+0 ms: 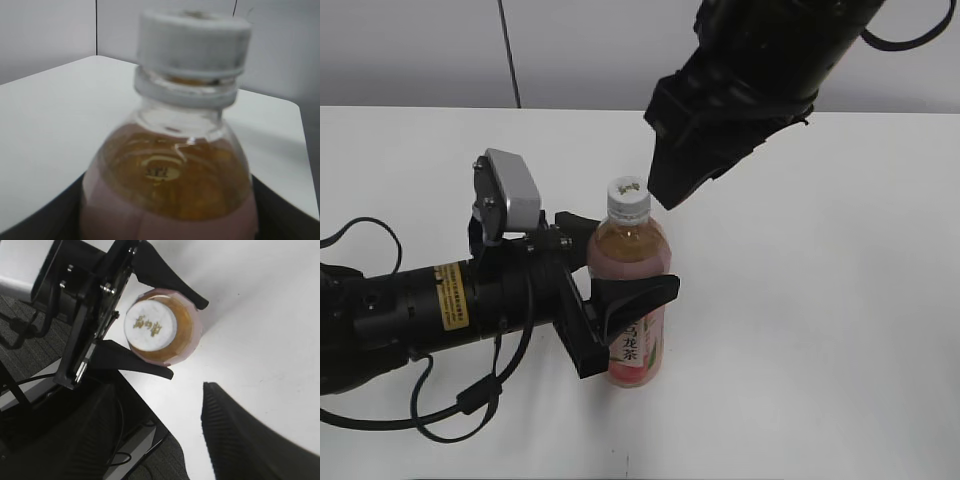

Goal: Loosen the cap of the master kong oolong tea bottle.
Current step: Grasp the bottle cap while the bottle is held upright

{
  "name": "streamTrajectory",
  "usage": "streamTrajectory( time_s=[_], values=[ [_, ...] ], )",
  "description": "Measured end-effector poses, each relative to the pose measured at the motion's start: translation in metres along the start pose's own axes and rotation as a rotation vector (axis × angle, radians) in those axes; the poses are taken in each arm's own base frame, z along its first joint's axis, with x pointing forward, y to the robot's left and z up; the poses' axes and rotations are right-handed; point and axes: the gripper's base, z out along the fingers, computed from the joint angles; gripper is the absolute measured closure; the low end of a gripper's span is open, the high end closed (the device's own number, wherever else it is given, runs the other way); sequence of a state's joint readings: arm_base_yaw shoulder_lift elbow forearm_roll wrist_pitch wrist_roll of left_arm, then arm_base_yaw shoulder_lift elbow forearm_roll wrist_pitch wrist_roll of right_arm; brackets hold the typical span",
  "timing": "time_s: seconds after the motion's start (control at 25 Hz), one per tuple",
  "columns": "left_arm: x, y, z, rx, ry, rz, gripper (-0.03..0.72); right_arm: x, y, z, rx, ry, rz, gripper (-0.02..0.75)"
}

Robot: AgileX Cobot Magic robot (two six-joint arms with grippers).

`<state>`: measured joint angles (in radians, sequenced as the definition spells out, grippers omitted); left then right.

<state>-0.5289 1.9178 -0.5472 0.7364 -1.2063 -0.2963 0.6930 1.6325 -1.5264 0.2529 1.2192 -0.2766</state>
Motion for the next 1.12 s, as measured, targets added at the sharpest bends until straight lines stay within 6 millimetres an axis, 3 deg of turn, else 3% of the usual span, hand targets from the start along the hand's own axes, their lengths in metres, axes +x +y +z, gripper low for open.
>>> streamTrajectory(
  time_s=[0.32,0.68,0.96,1.12],
  values=[
    [0.000,0.000,0.000,0.000,0.001,0.000,0.227,-0.026,0.000,-0.020,0.023,-0.100,-0.009,0.320],
    [0.000,0.000,0.000,0.001,0.000,0.001,0.227,-0.041,-0.002,0.015,-0.051,-0.045,0.048,0.320],
    [0.000,0.000,0.000,0.001,0.000,0.001,0.228,-0.041,0.015,0.021,-0.014,-0.018,0.012,0.320],
    [0.000,0.000,0.000,0.001,0.000,0.001,0.228,-0.040,0.010,0.022,0.048,-0.005,0.006,0.320]
  ],
)
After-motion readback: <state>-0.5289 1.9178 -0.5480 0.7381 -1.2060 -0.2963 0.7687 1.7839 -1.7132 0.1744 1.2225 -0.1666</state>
